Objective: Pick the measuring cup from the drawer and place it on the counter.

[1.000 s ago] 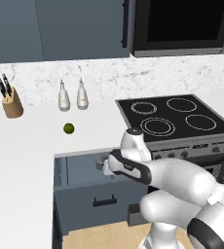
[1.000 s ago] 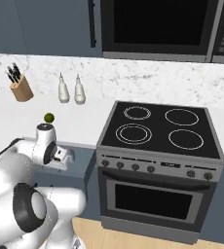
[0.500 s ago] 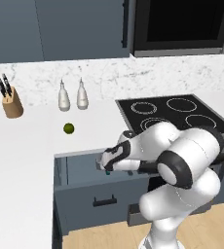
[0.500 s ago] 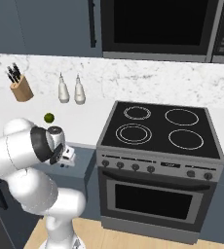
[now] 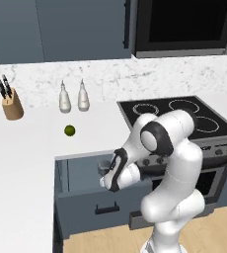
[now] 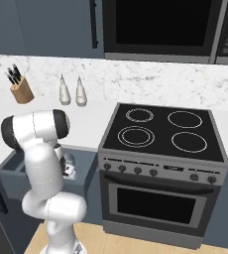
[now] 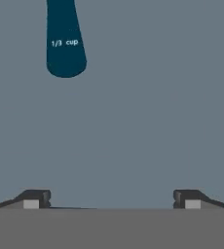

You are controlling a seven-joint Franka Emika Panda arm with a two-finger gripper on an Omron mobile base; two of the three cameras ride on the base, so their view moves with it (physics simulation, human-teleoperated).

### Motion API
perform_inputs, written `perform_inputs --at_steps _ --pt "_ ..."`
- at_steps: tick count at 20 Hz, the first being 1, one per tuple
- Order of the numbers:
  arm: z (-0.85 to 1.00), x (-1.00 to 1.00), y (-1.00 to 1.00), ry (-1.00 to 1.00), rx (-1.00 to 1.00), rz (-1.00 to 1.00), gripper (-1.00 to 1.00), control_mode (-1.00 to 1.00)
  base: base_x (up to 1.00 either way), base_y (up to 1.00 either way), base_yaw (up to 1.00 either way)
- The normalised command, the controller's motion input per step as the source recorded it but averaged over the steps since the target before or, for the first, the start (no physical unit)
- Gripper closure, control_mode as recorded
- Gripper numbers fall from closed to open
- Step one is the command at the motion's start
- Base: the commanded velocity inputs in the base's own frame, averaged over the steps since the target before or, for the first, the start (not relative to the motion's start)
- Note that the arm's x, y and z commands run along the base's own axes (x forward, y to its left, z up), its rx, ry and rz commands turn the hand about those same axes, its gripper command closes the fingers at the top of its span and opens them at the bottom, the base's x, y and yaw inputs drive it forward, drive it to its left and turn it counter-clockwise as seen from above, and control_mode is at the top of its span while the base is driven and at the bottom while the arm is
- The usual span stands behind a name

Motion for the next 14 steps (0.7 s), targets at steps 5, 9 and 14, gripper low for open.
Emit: perform_inputs --at_steps 5,9,14 --pt "-0.04 -1.0 -0.1 0.12 -0.01 0.01 -1.0 -1.0 0.0 0.0 0.0" --pt "0.6 -0.96 -0.17 -0.03 0.02 0.02 -1.0 -1.0 0.0 0.0 0.0" --pt "0.99 -0.21 -0.27 -0.03 0.1 0.0 -1.0 -1.0 0.0 0.0 0.0"
